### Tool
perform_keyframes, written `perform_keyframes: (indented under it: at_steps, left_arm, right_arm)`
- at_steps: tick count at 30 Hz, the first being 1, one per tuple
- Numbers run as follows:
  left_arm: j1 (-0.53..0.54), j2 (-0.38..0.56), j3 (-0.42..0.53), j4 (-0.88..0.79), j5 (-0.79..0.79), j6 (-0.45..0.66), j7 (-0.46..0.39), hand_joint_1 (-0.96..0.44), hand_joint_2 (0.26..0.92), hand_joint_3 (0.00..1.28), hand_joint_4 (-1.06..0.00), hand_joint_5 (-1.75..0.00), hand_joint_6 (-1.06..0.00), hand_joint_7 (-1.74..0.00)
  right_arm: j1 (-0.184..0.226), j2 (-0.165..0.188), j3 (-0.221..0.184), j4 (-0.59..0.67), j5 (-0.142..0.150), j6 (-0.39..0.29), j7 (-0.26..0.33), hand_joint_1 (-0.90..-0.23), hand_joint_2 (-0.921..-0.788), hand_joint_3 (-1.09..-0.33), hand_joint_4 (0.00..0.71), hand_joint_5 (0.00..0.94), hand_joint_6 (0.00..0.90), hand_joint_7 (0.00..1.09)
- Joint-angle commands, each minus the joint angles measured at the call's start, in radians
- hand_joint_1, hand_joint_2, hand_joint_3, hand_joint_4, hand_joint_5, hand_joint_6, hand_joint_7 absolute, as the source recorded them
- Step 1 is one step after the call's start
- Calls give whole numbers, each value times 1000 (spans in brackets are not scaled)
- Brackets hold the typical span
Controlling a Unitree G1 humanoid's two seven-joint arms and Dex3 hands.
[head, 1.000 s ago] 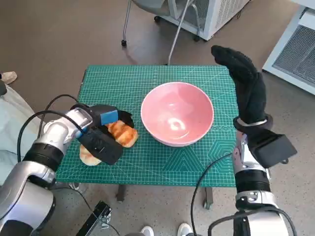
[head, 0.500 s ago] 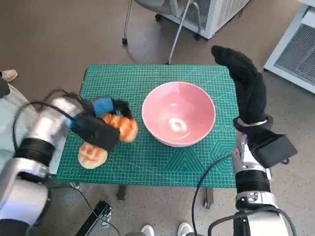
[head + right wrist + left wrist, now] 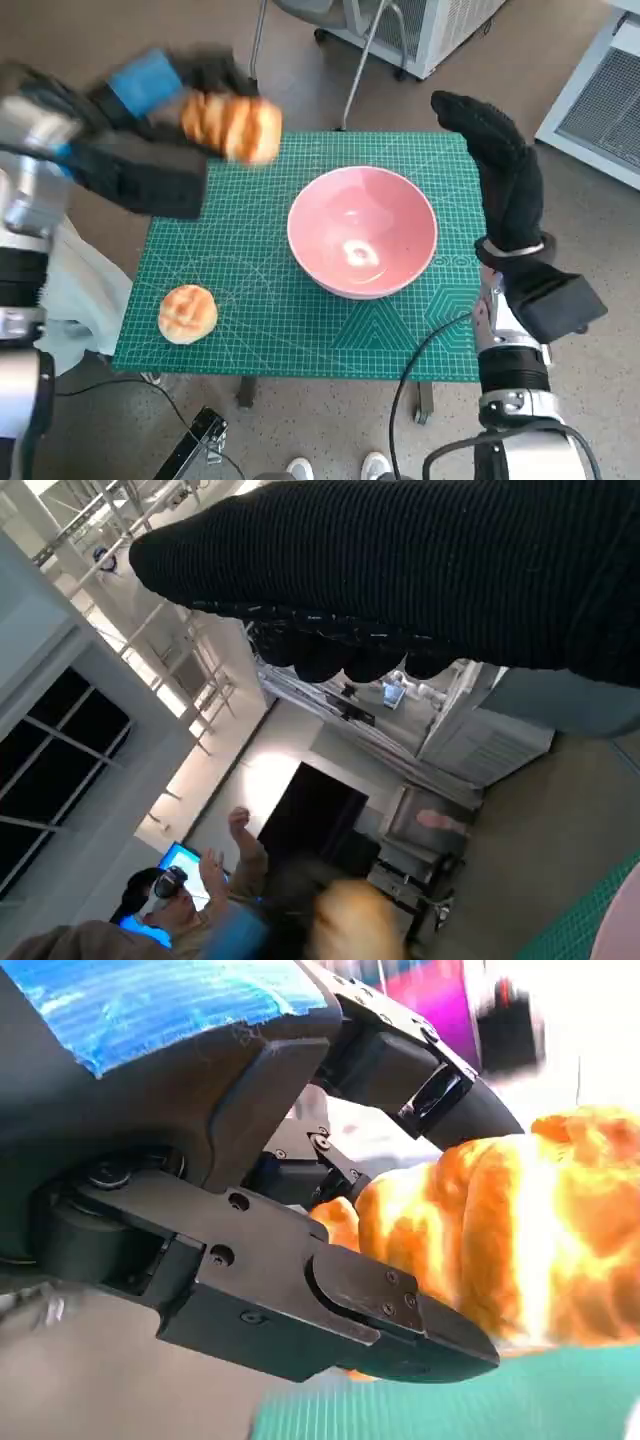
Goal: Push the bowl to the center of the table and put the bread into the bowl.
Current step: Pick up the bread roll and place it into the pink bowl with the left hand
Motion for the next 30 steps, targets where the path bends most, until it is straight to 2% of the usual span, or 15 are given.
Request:
perform_keyframes:
  at_steps: [1, 6, 13, 19, 25, 30]
  left_arm:
    - [-17, -30, -1, -20, 3, -1, 45, 3, 919, 92, -520, -1296, -745, -1085]
    - [-29, -82, -16, -6, -11, -45, 72, 2, 918, 70, -565, -1328, -758, -998]
    - [-29, -188, -55, 5, -18, -31, 30, 1, 920, 87, -531, -1241, -743, -1129]
    - [-65, -276, -141, 141, 38, -66, 57, 1, 920, 103, -500, -1309, -733, -1105]
    - [-92, -353, -213, 280, 81, -82, 81, 0, 920, 126, -518, -1193, -676, -1262]
    - [-97, -401, -265, 347, 118, -74, 93, 0, 921, 149, -482, -1234, -656, -1279]
  right_arm:
    - [26, 0, 0, 3, 15, 16, 8, -528, -921, -710, 434, 16, 62, 848]
    - [23, 3, 1, 7, 27, 20, 21, -532, -921, -708, 434, 16, 62, 849]
    - [31, 9, 6, -10, 43, 25, 33, -535, -921, -696, 437, 17, 62, 849]
    - [41, 7, 7, -30, 43, 29, 34, -529, -921, -698, 437, 17, 62, 848]
    - [53, 2, 5, -44, 38, 26, 27, -527, -921, -700, 437, 17, 60, 848]
    - [59, -4, 1, -45, 39, 21, 26, -526, -921, -702, 437, 16, 54, 849]
